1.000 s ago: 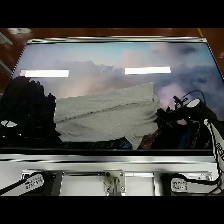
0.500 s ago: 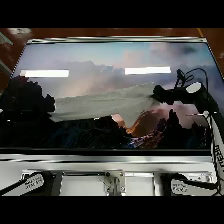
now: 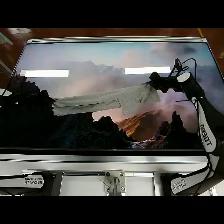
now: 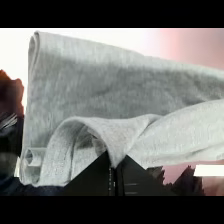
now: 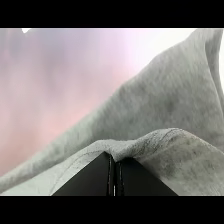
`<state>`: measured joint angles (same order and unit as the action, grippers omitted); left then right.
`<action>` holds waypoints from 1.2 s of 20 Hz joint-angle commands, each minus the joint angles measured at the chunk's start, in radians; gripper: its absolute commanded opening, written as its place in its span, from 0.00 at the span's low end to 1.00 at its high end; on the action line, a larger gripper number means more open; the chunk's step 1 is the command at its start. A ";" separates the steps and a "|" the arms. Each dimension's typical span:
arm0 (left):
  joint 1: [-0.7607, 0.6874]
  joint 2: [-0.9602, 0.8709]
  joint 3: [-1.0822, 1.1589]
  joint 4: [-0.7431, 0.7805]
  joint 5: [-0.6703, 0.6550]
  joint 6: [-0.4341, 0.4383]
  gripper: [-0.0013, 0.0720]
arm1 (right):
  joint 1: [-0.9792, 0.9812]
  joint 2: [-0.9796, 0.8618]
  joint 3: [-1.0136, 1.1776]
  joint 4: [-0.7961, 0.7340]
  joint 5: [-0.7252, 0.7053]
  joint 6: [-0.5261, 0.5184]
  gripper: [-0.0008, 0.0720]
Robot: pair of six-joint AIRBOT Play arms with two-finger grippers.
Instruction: Fold the shirts.
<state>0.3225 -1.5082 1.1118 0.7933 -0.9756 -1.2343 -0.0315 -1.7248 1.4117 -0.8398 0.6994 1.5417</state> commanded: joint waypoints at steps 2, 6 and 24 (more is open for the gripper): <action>-0.015 -0.103 0.082 -0.001 0.020 -0.046 0.06 | 0.003 -0.109 0.082 0.004 -0.040 0.049 0.10; -0.015 -0.106 0.081 0.000 0.022 -0.047 0.34 | 0.003 -0.148 0.082 0.000 -0.023 0.041 0.51; -0.128 0.164 0.140 -0.002 -0.188 -0.044 0.92 | -0.087 -0.230 0.089 -0.006 0.300 -0.076 0.95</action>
<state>0.2363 -1.3994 1.2507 0.7921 -1.1564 -1.2804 -0.1528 -1.9129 1.5009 -0.8837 1.0058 1.4639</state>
